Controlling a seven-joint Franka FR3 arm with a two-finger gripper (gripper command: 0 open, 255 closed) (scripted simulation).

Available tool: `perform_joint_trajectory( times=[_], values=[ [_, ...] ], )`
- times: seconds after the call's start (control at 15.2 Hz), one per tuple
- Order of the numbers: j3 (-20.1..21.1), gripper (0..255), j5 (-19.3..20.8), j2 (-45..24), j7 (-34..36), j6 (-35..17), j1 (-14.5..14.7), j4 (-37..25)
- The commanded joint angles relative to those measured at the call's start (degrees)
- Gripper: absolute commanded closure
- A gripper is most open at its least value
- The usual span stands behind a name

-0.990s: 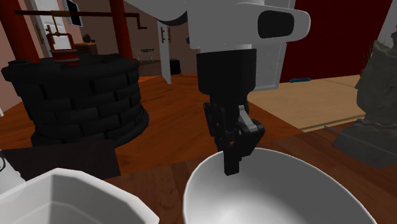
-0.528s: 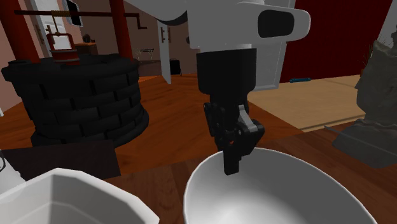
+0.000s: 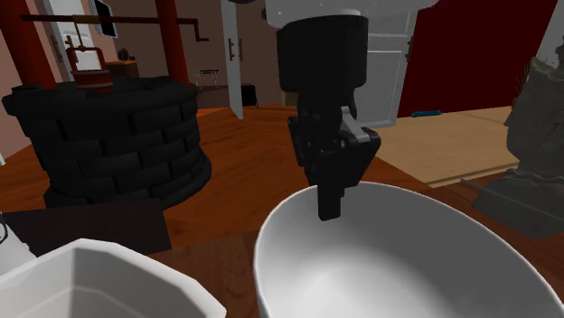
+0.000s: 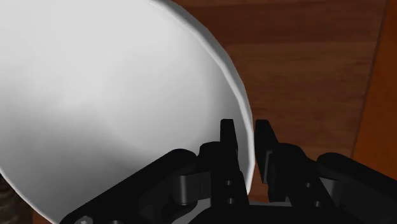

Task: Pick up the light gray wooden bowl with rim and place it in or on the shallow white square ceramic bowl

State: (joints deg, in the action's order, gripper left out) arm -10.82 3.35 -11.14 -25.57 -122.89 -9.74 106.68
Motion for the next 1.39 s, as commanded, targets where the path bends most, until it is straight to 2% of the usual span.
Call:
perform_joint_trajectory(
  times=[0.0,1.06,1.32],
  values=[
    [-0.03,255,-0.04,0.16,-0.17,1.59,-0.04,-1.48],
    [-0.07,255,0.08,2.33,-0.75,12.76,0.06,-10.52],
    [-0.72,255,1.84,11.42,-1.34,11.16,-0.33,-0.06]
  ],
)
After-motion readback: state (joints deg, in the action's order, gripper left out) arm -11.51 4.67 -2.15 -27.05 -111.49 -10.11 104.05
